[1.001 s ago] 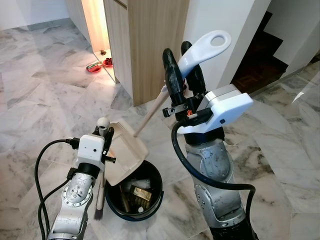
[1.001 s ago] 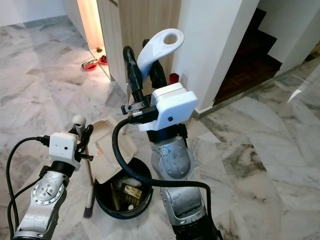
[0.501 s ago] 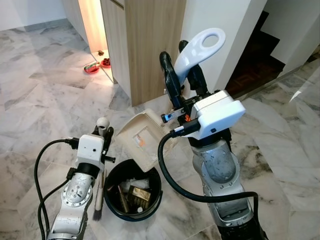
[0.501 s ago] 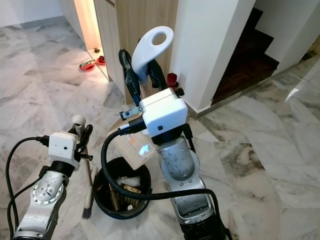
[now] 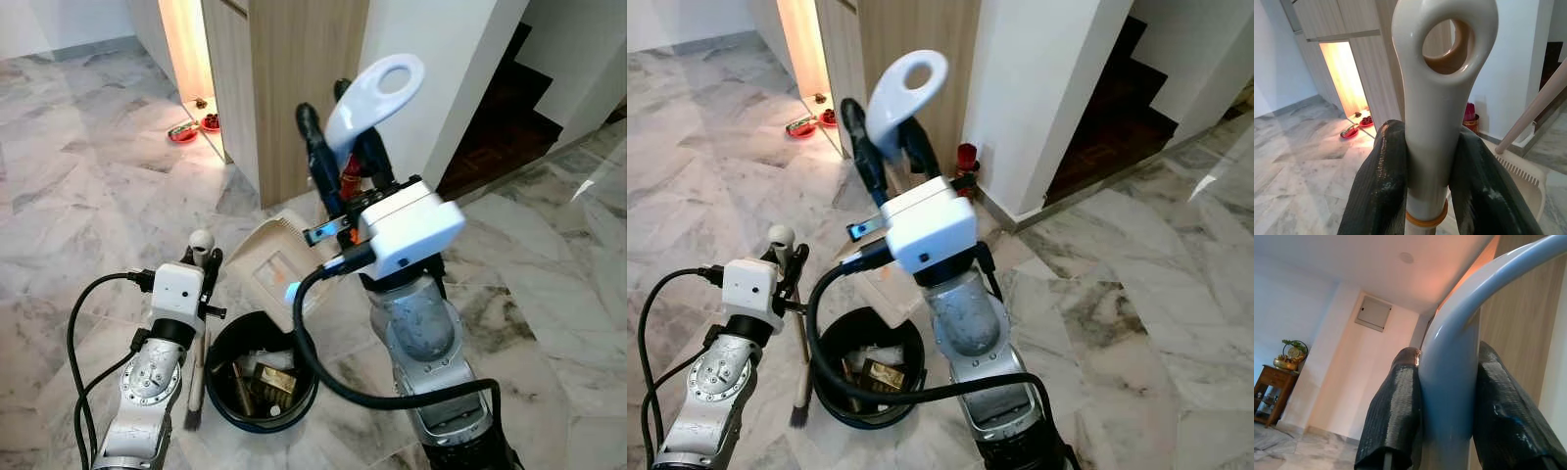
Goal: Sweep floor
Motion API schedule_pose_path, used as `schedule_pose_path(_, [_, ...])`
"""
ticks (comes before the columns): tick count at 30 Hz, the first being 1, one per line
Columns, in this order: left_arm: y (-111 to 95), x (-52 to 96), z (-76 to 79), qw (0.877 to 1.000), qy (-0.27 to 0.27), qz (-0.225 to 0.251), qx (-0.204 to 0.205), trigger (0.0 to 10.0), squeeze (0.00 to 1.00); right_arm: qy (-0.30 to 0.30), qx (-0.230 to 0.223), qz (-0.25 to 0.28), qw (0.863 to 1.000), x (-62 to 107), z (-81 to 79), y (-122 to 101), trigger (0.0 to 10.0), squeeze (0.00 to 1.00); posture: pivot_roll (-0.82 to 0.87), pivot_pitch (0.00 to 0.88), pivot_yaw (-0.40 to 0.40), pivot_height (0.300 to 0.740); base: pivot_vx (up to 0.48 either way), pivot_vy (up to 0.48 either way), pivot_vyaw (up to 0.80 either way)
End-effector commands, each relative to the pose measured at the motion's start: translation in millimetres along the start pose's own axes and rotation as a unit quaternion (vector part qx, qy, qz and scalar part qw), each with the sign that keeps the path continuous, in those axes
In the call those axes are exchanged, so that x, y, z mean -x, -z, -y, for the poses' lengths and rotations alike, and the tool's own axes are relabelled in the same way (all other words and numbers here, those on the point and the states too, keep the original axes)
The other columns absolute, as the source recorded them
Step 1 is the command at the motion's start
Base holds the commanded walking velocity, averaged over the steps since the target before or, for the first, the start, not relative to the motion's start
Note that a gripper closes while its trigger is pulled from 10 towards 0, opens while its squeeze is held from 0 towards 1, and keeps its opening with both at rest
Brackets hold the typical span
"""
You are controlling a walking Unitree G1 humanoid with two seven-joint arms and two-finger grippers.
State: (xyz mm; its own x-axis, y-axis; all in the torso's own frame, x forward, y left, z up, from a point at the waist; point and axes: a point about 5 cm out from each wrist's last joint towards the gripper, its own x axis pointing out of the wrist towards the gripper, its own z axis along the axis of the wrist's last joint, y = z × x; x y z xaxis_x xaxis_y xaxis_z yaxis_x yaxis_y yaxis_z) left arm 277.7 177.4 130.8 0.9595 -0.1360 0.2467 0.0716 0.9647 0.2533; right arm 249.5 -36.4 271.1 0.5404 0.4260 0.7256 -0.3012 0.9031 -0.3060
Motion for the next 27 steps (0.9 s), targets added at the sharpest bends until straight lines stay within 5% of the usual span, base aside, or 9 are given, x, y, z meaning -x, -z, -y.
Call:
schedule_pose_path(1, [-11.3,-5.0,2.3,0.999,0.003,0.033,0.009,10.0,0.00,0.003,0.008,0.070,0.998,-7.6,2.8,-24.1,10.0,0.00,0.20,0.104,-0.086,0.740,0.000,0.000,0.00])
schedule_pose_path(12, [-11.7,-6.2,2.1,0.999,0.003,0.034,0.008,10.0,0.00,0.043,-0.073,0.046,0.995,-8.9,9.5,-19.9,10.0,0.00,0.20,0.109,-0.087,0.740,0.000,0.000,0.00])
schedule_pose_path(27, [-11.8,-6.4,1.9,0.999,0.002,0.034,0.008,10.0,0.00,0.018,-0.038,0.050,0.998,-8.6,5.4,-20.9,10.0,0.00,0.20,0.112,-0.088,0.740,0.000,0.000,0.00])
